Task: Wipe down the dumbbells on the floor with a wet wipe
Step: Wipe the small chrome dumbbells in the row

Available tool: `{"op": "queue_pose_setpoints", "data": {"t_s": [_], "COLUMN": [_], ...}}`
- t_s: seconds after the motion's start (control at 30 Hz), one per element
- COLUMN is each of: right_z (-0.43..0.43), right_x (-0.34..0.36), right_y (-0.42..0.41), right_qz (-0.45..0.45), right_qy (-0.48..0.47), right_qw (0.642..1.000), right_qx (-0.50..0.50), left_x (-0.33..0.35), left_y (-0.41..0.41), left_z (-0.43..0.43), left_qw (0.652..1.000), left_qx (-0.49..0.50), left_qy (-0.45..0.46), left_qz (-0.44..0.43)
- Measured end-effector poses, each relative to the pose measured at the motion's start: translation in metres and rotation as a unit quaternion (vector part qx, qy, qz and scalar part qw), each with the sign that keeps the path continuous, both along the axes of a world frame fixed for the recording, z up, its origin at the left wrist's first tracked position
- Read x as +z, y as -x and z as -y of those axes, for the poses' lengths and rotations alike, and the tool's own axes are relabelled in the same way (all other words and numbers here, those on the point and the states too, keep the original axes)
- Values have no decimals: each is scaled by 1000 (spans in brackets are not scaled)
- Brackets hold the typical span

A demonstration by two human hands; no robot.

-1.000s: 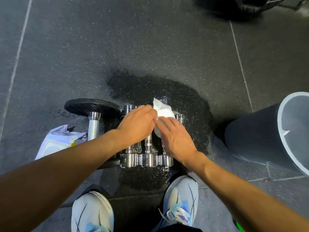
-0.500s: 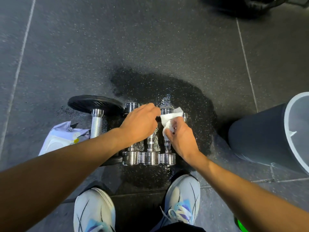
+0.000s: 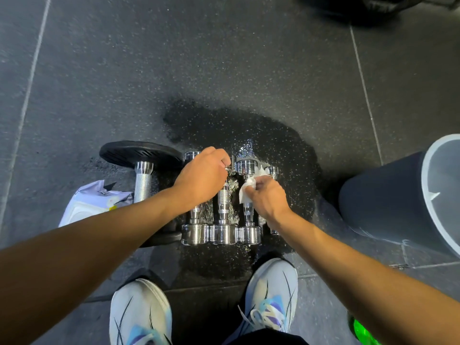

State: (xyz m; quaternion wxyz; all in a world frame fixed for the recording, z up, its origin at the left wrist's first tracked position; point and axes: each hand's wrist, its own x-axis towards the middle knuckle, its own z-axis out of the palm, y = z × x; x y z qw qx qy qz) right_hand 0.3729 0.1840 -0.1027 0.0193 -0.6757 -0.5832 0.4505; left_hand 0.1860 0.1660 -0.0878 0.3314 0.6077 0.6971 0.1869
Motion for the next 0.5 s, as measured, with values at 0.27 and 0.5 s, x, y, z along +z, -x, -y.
{"op": "queue_pose_setpoints", "data": {"t_s": [0.27, 0.5], "right_z": [12, -2], "right_x": [5, 4], "right_y": [-10, 2], "right_qz": [115, -40], "right_qy": [56, 83], "right_qw": [984, 991], "right_qx": [124, -100], "left_x": [4, 4], "left_y": [-4, -10], "left_z": [2, 10], "left_qw": [999, 972], "left_qx": [-35, -136], "left_qy": [36, 162], "left_qz": [-5, -101]}}
